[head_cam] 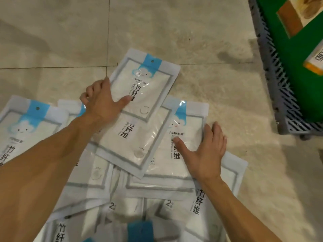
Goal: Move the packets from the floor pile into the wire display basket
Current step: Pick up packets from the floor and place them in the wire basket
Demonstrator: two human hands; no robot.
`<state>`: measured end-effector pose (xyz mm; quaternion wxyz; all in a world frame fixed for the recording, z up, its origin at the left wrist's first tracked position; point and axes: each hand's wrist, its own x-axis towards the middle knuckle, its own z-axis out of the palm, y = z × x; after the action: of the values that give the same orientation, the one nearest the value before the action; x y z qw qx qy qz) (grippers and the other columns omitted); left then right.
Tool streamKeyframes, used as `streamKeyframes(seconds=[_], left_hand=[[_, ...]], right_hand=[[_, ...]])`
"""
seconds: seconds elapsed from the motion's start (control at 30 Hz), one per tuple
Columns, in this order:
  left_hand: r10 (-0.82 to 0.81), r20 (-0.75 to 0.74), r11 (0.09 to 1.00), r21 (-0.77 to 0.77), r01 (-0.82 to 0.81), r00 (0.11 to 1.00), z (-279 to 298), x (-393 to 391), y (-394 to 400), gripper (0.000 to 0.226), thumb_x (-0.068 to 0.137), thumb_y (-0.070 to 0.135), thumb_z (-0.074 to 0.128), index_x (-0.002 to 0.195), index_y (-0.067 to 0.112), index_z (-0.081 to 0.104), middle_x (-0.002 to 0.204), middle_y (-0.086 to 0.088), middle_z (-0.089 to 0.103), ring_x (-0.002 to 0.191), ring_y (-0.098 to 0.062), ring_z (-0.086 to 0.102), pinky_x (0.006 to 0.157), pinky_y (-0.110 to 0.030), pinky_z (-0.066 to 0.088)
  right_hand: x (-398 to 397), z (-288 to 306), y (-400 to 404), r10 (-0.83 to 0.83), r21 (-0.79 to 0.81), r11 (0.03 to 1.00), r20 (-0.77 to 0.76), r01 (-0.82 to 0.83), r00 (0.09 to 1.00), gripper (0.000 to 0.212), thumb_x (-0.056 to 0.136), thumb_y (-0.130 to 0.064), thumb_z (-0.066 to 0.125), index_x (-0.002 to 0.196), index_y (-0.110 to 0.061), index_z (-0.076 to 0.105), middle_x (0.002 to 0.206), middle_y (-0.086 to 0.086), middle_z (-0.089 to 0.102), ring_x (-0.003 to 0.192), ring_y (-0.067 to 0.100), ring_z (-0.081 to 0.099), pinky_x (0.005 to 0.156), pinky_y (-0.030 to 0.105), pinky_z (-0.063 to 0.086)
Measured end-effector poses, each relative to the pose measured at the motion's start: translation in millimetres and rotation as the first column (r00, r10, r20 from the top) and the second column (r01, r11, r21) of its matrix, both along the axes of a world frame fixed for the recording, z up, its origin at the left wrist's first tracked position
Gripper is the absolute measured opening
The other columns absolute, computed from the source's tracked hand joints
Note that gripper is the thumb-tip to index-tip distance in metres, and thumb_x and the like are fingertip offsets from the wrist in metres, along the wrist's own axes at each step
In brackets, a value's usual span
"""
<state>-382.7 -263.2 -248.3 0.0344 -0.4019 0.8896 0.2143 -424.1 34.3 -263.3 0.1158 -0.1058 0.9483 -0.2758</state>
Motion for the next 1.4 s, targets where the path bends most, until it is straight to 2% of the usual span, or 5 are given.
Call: streamKeyframes(seconds=[0.3,0.5,0.73,0.93,1.4], left_hand=[[0.236,0.030,0.927,0.294,-0.235,0.971,42.3,-6.7,-6.0,0.069,0.062,0.026,0.096,0.120,0.006,0.063,0.117,-0.010,0.068,0.107,-0.031,0.063,0.086,-0.038,0.053],[0.365,-0.038,0.835,0.456,-0.309,0.930,90.1,50.8,0.0,0.044,0.071,0.015,0.091,0.108,0.009,0.069,0.096,-0.006,0.071,0.076,-0.018,0.063,0.055,-0.024,0.044],[0.371,-0.104,0.672,0.716,-0.190,0.923,196.1,106.3,27.7,0.048,0.054,0.021,0.089,0.097,0.025,0.069,0.075,0.018,0.076,0.072,0.004,0.072,0.072,-0.022,0.053],[0.514,-0.089,0.493,0.845,-0.209,0.853,309.5,157.3,48.0,0.087,0.030,0.036,0.103,0.108,0.013,0.073,0.102,-0.006,0.079,0.096,-0.024,0.077,0.088,-0.041,0.060],[0.762,-0.252,0.463,0.856,-0.230,0.597,721.5,329.9,47.2,0.102,0.020,0.047,0.103,0.110,0.008,0.074,0.105,-0.015,0.078,0.096,-0.035,0.076,0.084,-0.050,0.061]], right_hand=[[-22.1,31.7,7.8,-0.127,-0.091,0.984,0.224,0.150,0.966,0.059,0.073,-0.046,0.089,0.111,-0.018,0.054,0.145,0.002,0.046,0.142,0.028,0.035,0.120,0.045,0.026],[-28.6,91.1,33.0,-0.178,-0.344,0.849,0.526,0.400,0.831,0.053,0.086,-0.001,0.079,0.123,-0.012,0.042,0.094,0.000,0.066,0.063,0.005,0.070,0.052,0.018,0.053],[-40.7,195.3,68.1,-0.070,-0.417,0.800,0.649,0.431,0.758,0.039,0.085,0.003,0.075,0.121,-0.009,0.066,0.106,0.010,0.079,0.095,0.032,0.077,0.081,0.048,0.063],[-41.6,334.6,63.1,0.042,-0.489,0.773,0.676,0.405,0.736,0.041,0.087,0.005,0.069,0.125,-0.009,0.065,0.112,0.012,0.078,0.099,0.032,0.076,0.078,0.045,0.064],[49.9,755.8,-30.8,0.365,-0.612,0.778,0.622,0.140,0.693,0.046,0.079,-0.005,0.081,0.123,-0.008,0.066,0.110,0.021,0.076,0.099,0.044,0.074,0.094,0.064,0.055]])
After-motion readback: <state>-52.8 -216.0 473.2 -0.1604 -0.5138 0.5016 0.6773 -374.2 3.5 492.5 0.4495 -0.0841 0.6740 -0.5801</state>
